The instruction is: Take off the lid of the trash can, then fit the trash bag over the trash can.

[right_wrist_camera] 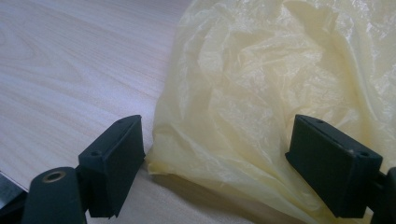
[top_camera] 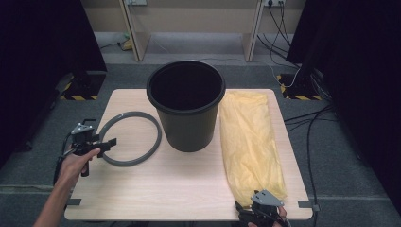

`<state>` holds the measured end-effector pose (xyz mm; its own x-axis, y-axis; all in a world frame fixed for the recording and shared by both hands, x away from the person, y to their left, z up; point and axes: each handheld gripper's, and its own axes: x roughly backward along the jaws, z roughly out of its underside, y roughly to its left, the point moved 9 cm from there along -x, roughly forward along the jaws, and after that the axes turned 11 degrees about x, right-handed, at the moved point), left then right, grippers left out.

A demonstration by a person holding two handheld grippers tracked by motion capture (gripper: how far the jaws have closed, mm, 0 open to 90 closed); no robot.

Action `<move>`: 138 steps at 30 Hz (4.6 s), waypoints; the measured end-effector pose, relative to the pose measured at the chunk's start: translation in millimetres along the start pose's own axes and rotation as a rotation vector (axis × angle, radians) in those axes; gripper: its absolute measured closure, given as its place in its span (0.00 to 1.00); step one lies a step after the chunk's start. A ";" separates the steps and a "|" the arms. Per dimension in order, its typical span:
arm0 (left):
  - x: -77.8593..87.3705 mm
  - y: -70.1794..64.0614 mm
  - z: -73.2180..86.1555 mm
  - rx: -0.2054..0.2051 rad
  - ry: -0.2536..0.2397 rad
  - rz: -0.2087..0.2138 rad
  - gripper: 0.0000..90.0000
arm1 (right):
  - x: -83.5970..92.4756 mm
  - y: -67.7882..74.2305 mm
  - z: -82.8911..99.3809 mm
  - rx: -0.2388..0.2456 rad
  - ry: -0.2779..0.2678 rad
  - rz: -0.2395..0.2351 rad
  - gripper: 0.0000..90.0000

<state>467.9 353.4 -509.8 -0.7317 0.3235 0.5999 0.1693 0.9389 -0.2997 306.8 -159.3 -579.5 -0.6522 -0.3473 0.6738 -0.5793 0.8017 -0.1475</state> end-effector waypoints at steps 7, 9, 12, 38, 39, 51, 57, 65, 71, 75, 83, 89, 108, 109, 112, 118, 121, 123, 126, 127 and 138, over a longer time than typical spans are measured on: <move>11.9 -24.2 25.2 -0.051 0.006 0.031 0.18 | 0.1 0.3 0.0 -0.002 0.002 -0.001 0.21; 13.0 -30.1 33.4 -0.062 0.016 0.042 0.18 | 0.1 0.5 0.0 -0.004 0.004 -0.002 0.21; 13.8 -41.8 46.8 -0.048 0.018 0.084 0.18 | 0.1 0.3 0.0 -0.002 0.001 0.000 0.21; 6.7 -85.4 117.3 -0.149 0.113 0.180 0.18 | 0.6 0.7 0.6 -0.001 -0.002 -0.001 0.21; 6.1 -85.8 119.1 -0.153 0.115 0.185 0.18 | 0.6 0.7 0.6 -0.001 -0.003 -0.001 0.21; 2.4 -88.8 134.2 -0.236 0.152 0.161 0.18 | 1.1 0.7 1.1 0.003 -0.007 -0.005 0.21; 1.1 -90.9 138.7 -0.295 0.137 0.121 0.15 | 1.7 1.1 1.7 0.005 -0.010 -0.008 0.21; -0.2 -95.0 142.3 -0.307 0.158 0.122 0.06 | 2.0 1.5 2.0 0.003 -0.010 -0.007 0.21; -0.6 -95.4 142.7 -0.308 0.162 0.120 0.03 | 2.1 1.5 2.1 0.003 -0.010 -0.007 0.21; -0.6 -95.5 142.8 -0.308 0.162 0.121 0.03 | 2.2 1.4 2.2 0.007 -0.010 -0.007 0.21; -0.7 -95.6 142.8 -0.308 0.162 0.121 0.03 | 2.4 1.1 2.0 0.007 -0.007 -0.013 0.21; -0.8 -95.6 142.7 -0.308 0.162 0.122 0.03 | 10.4 -4.8 -4.8 -0.002 -0.038 0.008 0.20; -0.8 -95.7 142.8 -0.308 0.161 0.122 0.03 | 51.0 -59.7 -54.4 -0.023 -0.076 0.114 0.19; -0.8 -95.7 142.8 -0.308 0.162 0.122 0.03 | 49.2 -62.7 -56.0 -0.027 -0.072 0.114 0.19; -0.8 -95.7 142.8 -0.308 0.162 0.122 0.03 | 43.2 -70.9 -59.4 -0.039 -0.066 0.116 0.19; -0.8 -95.7 142.9 -0.309 0.162 0.122 0.03 | 29.2 -85.0 -62.1 -0.049 -0.034 0.114 0.19; -0.9 -95.9 142.8 -0.306 0.161 0.123 0.03 | 23.6 -92.3 -63.7 -0.057 -0.029 0.105 0.20; -0.9 -95.9 142.9 -0.306 0.161 0.123 0.03 | 19.1 -99.1 -64.7 -0.067 -0.025 0.095 0.20; -0.9 -96.0 142.8 -0.306 0.160 0.123 0.03 | 13.4 -108.4 -66.3 -0.078 -0.021 0.084 0.21; -0.9 -96.0 142.8 -0.306 0.160 0.123 0.03 | 11.4 -112.4 -67.1 -0.088 -0.022 0.082 0.22; -0.9 -95.9 142.8 -0.306 0.161 0.123 0.03 | -21.9 -140.8 -67.3 -0.115 0.064 0.083 0.22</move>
<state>358.0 246.2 -587.5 -0.5847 0.4274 0.6895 0.4571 0.8758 -0.1553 435.6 -231.8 -524.8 -0.6606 -0.2489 0.7083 -0.4628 0.8779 -0.1231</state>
